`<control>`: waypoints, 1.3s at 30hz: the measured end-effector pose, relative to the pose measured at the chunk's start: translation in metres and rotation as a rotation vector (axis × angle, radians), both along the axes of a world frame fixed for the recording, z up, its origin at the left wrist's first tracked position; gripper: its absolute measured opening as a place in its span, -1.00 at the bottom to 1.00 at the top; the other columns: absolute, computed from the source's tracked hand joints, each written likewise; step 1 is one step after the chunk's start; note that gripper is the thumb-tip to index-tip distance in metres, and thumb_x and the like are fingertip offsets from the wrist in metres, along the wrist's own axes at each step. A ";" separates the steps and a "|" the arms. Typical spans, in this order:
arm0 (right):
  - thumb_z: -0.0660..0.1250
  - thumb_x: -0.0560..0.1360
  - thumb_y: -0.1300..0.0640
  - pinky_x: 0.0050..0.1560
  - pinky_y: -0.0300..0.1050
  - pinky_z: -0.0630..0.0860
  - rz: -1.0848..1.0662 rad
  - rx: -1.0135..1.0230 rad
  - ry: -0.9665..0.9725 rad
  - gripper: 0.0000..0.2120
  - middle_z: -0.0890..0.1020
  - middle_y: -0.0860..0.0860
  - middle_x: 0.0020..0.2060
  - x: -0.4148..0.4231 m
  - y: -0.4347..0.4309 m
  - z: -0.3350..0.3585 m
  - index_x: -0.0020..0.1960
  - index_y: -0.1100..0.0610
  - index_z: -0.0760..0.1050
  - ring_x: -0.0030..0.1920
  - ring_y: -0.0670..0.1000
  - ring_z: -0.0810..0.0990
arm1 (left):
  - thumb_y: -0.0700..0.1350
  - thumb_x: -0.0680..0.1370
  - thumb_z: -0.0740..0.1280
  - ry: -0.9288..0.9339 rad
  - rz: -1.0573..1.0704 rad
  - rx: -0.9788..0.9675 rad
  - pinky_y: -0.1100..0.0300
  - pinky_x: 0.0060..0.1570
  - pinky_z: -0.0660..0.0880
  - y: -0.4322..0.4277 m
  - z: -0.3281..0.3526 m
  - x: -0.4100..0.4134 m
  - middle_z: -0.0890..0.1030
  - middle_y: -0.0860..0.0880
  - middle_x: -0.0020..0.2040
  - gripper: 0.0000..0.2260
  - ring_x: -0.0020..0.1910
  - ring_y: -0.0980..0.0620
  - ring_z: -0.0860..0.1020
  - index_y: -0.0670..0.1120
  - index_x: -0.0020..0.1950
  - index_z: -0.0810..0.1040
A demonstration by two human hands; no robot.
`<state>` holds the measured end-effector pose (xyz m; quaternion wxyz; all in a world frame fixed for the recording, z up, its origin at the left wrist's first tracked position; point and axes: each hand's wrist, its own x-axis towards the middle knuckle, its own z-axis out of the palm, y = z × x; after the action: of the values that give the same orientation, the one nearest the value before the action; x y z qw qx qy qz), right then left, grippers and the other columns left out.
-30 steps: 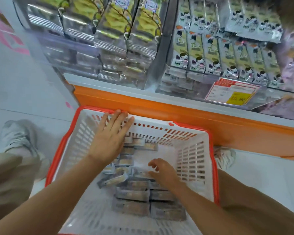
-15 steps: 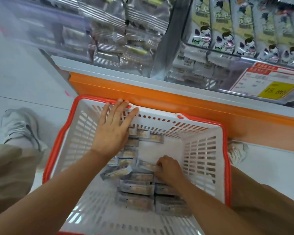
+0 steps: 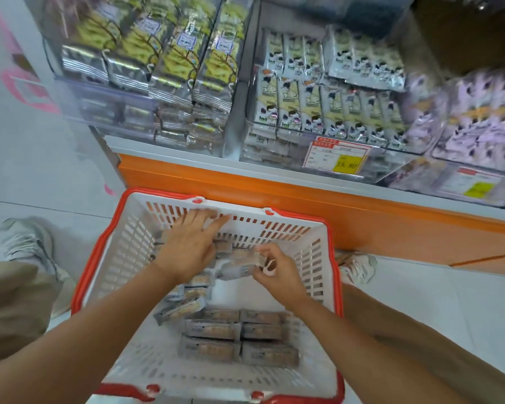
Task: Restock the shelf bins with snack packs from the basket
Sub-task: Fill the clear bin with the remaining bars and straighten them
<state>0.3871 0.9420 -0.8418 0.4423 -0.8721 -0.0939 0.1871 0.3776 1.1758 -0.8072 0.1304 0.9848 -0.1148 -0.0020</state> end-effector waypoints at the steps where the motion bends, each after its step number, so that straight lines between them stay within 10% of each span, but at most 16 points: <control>1: 0.43 0.48 0.19 -0.13 -0.33 0.44 -0.024 0.056 -0.004 -0.69 0.56 -0.17 -0.04 0.000 0.001 0.013 0.15 -0.04 0.45 -0.11 -0.23 0.51 | 0.04 0.53 0.21 0.067 -0.037 -0.074 -0.06 0.21 0.39 -0.004 0.006 -0.001 0.52 -0.15 0.25 -0.54 0.22 -0.19 0.45 -0.08 0.40 0.48; 10: 0.48 0.46 0.18 -0.09 -0.14 0.51 -0.143 0.408 -0.141 -0.56 0.60 0.10 -0.14 -0.007 0.001 0.105 0.27 0.04 0.39 -0.16 0.01 0.57 | -0.05 0.62 0.30 0.195 -0.088 -0.451 0.00 0.14 0.47 -0.032 0.070 -0.008 0.60 -0.04 0.15 -0.72 0.09 -0.01 0.55 -0.06 0.33 0.51; 22: 0.47 0.47 0.17 -0.06 -0.25 0.49 -0.057 0.397 -0.272 -0.68 0.60 -0.07 -0.04 -0.034 0.001 0.160 0.15 0.07 0.43 -0.08 -0.05 0.56 | -0.08 0.66 0.21 0.357 0.019 -1.066 0.14 0.25 0.47 -0.050 0.132 -0.027 0.65 0.04 0.14 -0.73 0.16 0.15 0.58 -0.08 0.34 0.48; 25: 0.45 0.48 0.18 -0.10 -0.20 0.54 -0.064 0.406 -0.344 -0.75 0.61 -0.09 -0.12 -0.030 0.001 0.184 0.11 0.09 0.47 -0.16 -0.08 0.58 | -0.05 0.67 0.20 0.217 0.031 -0.975 0.09 0.26 0.42 -0.052 0.144 -0.021 0.60 0.04 0.22 -0.72 0.23 0.10 0.53 -0.07 0.35 0.46; 30: 0.46 0.47 0.19 -0.14 -0.18 0.53 -0.171 0.358 -0.526 -0.76 0.56 -0.05 -0.18 0.007 0.001 0.230 0.08 0.08 0.49 -0.19 -0.06 0.53 | -0.05 0.57 0.12 -0.574 0.096 -0.363 -0.09 0.46 0.15 -0.031 0.165 0.003 0.45 -0.07 0.37 -0.63 0.46 -0.09 0.27 -0.09 0.33 0.47; 39: 0.38 0.52 0.01 -0.19 0.01 0.55 -0.259 -0.087 -0.666 -0.75 0.53 -0.06 -0.34 0.129 0.023 0.285 0.16 0.05 0.48 -0.31 -0.05 0.55 | -0.05 0.51 0.34 -0.621 0.113 0.074 -0.17 0.52 -0.13 -0.005 0.167 0.044 0.21 -0.14 0.57 -0.37 0.57 -0.14 0.08 -0.06 0.55 0.24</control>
<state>0.5165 0.9646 -0.5573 0.3698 -0.9080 -0.1136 -0.1608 0.4216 1.1709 -0.6400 0.0533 0.9472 -0.0940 0.3018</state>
